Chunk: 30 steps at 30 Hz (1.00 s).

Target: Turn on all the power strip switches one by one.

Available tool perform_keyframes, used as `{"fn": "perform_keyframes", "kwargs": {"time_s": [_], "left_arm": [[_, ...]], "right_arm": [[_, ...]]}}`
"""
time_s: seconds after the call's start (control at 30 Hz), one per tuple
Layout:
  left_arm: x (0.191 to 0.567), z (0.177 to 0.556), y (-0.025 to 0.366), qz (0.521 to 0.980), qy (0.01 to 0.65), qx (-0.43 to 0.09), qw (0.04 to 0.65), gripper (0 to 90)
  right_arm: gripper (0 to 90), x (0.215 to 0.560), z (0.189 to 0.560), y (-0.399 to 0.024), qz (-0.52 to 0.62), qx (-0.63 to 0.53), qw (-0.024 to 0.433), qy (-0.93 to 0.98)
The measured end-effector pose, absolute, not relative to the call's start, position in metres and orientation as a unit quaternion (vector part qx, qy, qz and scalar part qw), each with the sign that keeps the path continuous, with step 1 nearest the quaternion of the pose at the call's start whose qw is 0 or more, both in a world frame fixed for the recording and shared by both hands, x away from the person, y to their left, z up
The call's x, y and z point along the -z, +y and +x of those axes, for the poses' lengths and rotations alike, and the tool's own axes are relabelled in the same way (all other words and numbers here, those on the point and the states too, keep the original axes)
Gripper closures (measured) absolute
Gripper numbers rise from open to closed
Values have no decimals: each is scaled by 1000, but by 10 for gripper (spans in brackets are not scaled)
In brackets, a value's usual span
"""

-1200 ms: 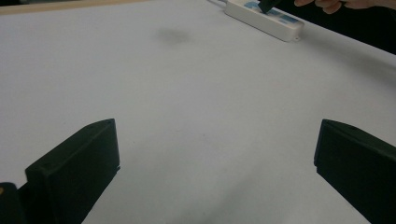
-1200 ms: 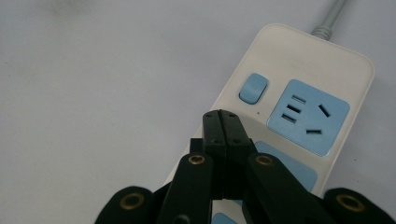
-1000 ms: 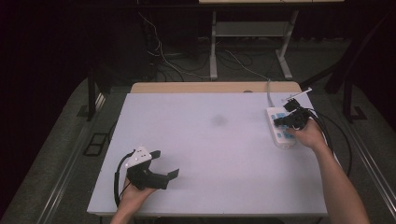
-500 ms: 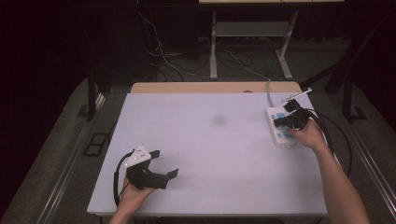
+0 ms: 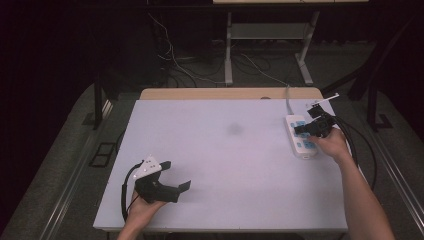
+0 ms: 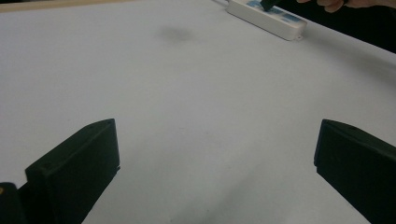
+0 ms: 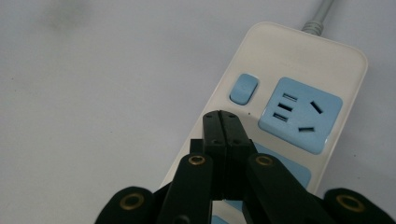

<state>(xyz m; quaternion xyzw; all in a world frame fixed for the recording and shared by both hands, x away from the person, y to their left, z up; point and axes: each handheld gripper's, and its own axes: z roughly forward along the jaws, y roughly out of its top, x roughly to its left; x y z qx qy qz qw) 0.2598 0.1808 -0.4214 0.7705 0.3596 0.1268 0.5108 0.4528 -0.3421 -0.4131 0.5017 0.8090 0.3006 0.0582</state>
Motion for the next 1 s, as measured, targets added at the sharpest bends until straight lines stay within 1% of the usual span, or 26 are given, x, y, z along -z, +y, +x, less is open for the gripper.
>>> {"fn": "perform_keyframes", "kwargs": {"time_s": [0.43,0.77,1.0], "left_arm": [[422,260,181,770,361,-126,511,0],[421,260,180,769,360,-126,513,0],[421,260,181,769,360,-127,513,0]], "right_arm": [[900,402,453,-352,509,-317,55,798],[900,389,456,-359,517,-330,64,788],[900,382,463,-355,517,-326,70,788]]}}
